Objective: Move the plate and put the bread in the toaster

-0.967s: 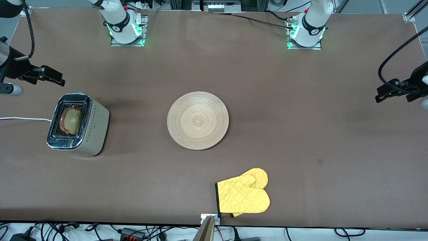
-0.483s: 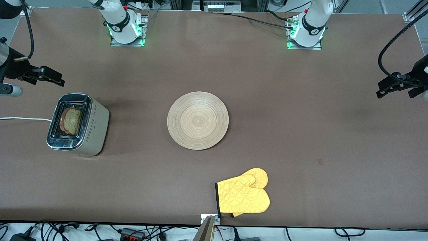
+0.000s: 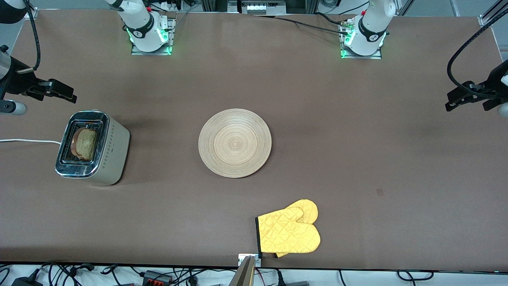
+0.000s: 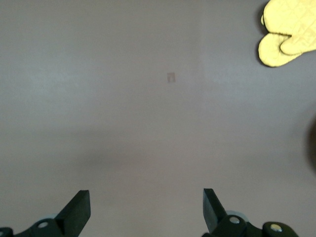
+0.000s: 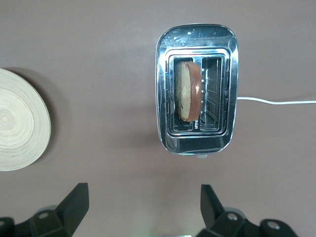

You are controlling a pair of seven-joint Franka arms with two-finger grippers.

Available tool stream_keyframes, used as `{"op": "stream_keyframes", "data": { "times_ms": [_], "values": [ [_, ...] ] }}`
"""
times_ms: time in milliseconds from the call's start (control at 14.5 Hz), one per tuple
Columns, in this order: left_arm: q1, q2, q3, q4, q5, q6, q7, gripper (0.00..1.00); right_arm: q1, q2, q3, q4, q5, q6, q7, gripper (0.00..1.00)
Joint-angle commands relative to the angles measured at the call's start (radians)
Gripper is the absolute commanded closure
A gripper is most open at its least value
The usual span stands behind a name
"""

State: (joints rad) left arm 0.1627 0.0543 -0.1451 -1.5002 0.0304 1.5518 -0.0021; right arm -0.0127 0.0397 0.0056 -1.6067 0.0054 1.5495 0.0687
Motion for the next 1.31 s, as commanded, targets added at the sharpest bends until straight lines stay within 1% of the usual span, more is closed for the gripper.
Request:
{"op": "stream_keyframes", "data": {
  "times_ms": [0, 69, 898, 1243],
  "values": [
    [-0.121, -0.022, 0.109, -0.015, -0.006, -0.048, 0.019, 0.0, -0.004, 0.009, 0.002, 0.021, 0.002, -0.014, 0.006, 0.0],
    [-0.159, -0.025, 0.158, -0.017, -0.007, -0.055, 0.025, 0.0, -0.004, 0.009, 0.002, 0.021, 0.002, -0.016, 0.008, 0.0],
    [-0.175, -0.037, 0.157, -0.028, -0.01, -0.065, 0.027, 0.0, -0.001, 0.008, 0.005, 0.024, -0.001, -0.009, 0.002, 0.0],
    [-0.173, -0.037, 0.159, -0.028, -0.03, -0.064, 0.027, 0.0, -0.004, 0.009, 0.002, 0.024, -0.005, -0.005, 0.002, 0.0]
  ]
}}
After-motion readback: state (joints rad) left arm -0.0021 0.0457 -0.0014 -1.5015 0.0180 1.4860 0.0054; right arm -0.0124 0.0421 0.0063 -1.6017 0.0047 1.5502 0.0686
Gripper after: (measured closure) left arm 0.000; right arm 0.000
